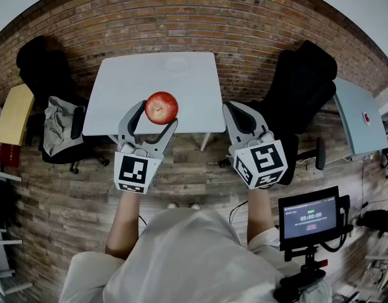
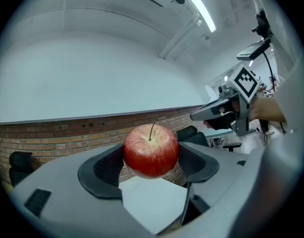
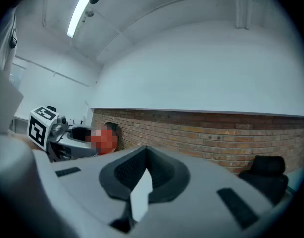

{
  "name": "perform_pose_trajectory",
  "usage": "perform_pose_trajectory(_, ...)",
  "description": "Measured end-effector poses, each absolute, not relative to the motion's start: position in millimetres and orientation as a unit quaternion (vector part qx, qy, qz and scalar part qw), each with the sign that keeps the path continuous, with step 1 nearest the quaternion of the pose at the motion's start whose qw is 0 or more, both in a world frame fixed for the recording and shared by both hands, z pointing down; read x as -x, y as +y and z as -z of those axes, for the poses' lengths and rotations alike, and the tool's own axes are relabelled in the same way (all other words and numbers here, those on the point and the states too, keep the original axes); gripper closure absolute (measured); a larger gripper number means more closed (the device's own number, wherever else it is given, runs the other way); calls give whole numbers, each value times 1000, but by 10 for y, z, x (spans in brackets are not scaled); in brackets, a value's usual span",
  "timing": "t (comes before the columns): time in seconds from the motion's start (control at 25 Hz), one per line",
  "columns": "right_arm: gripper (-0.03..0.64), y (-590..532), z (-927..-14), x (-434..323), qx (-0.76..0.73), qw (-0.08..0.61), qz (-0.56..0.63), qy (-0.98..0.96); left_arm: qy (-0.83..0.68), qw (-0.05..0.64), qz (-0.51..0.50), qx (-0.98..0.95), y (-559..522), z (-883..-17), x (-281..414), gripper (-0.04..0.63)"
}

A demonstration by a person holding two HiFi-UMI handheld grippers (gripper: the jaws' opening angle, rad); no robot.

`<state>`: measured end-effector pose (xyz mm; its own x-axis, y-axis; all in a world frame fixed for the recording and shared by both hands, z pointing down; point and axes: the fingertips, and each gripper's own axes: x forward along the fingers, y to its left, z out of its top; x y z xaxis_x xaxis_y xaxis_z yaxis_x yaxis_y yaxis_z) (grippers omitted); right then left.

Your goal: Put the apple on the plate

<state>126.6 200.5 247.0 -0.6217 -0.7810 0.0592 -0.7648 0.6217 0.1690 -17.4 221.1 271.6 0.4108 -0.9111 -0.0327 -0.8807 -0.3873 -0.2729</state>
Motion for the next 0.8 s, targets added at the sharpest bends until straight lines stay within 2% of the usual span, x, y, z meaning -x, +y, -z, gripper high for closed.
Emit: perform_pose_trajectory(0.8, 614, 1613, -2647, -1445, -389, 41, 26, -920, 563, 99, 69, 818, 1909, -2940, -52, 242)
